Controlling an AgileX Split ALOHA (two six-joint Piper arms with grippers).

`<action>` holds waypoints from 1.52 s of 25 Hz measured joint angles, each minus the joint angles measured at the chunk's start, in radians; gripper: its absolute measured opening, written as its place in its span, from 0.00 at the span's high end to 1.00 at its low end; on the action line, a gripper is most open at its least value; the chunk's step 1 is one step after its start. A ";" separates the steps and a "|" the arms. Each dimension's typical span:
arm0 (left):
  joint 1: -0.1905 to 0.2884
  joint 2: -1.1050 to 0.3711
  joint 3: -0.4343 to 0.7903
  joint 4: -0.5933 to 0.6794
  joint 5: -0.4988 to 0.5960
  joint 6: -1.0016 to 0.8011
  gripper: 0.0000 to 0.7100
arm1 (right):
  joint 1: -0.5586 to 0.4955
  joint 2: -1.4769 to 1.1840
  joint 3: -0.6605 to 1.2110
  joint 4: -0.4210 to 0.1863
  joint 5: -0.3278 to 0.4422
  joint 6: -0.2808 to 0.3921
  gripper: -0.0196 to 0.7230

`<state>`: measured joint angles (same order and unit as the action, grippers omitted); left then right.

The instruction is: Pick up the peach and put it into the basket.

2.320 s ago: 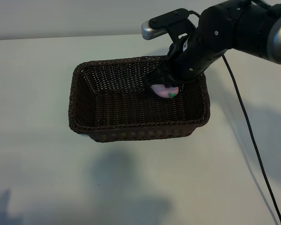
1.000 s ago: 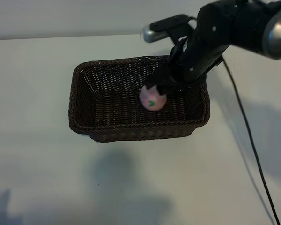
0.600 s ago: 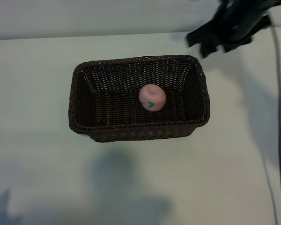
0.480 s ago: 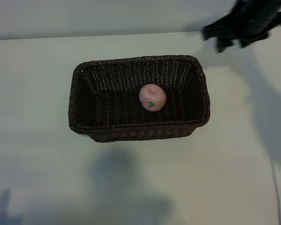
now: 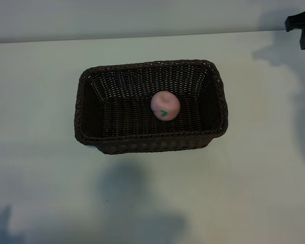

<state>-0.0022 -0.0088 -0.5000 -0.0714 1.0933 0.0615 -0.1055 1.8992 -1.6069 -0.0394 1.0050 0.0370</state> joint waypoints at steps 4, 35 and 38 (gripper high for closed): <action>0.000 0.000 0.000 0.000 0.000 0.000 0.17 | -0.006 -0.038 0.000 -0.003 0.029 -0.001 0.29; 0.000 0.000 0.000 0.000 0.000 0.002 0.17 | -0.006 -1.279 0.353 -0.012 0.217 -0.010 0.30; 0.000 0.000 0.000 0.000 0.000 0.004 0.17 | -0.006 -1.441 0.430 -0.012 0.186 -0.001 0.30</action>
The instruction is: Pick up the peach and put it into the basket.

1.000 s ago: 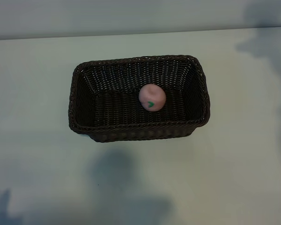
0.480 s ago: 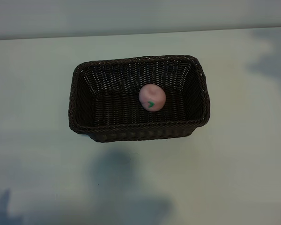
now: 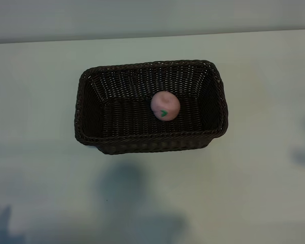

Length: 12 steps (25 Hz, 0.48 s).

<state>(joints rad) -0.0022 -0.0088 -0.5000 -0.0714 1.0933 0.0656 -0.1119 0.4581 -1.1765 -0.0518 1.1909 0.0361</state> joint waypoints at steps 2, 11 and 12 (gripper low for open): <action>0.000 0.000 0.000 0.000 0.000 -0.001 0.17 | 0.000 -0.086 0.053 0.000 -0.030 0.000 0.30; 0.000 0.000 0.000 0.000 0.000 -0.001 0.17 | 0.000 -0.389 0.323 0.014 -0.109 0.004 0.30; 0.000 0.000 0.000 0.000 0.000 -0.001 0.17 | 0.000 -0.402 0.352 0.024 -0.109 0.004 0.30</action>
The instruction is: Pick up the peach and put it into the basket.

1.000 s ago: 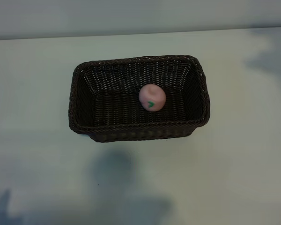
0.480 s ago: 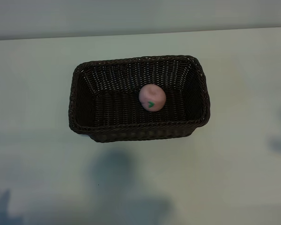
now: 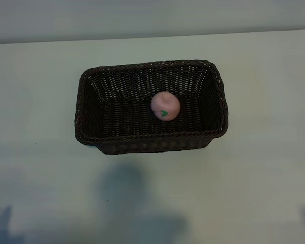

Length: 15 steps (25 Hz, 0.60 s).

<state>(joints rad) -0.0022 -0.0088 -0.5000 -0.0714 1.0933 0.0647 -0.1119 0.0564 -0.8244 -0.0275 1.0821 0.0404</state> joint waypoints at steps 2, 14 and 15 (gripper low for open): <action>0.000 0.000 0.000 0.000 0.000 0.000 0.17 | 0.000 -0.024 0.053 0.011 -0.001 0.000 0.30; 0.000 0.000 0.000 0.000 0.000 0.000 0.17 | 0.000 -0.064 0.296 0.027 -0.026 0.000 0.30; 0.000 0.000 0.000 0.000 0.000 0.000 0.17 | 0.000 -0.064 0.307 0.027 -0.026 0.000 0.30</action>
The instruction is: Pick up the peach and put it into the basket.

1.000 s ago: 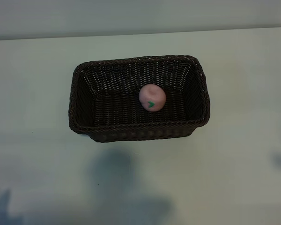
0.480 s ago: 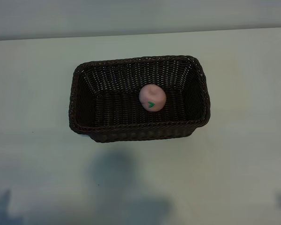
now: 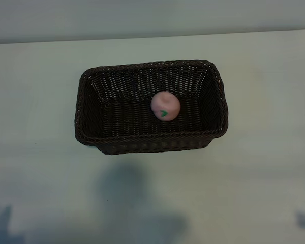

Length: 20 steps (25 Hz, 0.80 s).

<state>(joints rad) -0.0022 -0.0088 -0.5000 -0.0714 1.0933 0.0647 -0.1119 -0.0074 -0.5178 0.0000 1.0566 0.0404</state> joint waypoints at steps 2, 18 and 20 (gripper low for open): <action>0.000 0.000 0.000 0.000 0.000 0.000 0.17 | 0.000 0.000 0.012 0.000 -0.001 0.000 0.30; 0.000 0.000 0.000 0.000 0.000 -0.004 0.17 | 0.000 0.000 0.029 0.000 0.003 -0.001 0.30; 0.000 0.000 0.000 0.000 0.000 -0.004 0.17 | 0.000 0.000 0.029 0.000 0.003 -0.001 0.30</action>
<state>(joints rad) -0.0022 -0.0088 -0.5000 -0.0714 1.0933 0.0612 -0.1119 -0.0074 -0.4890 0.0000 1.0598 0.0395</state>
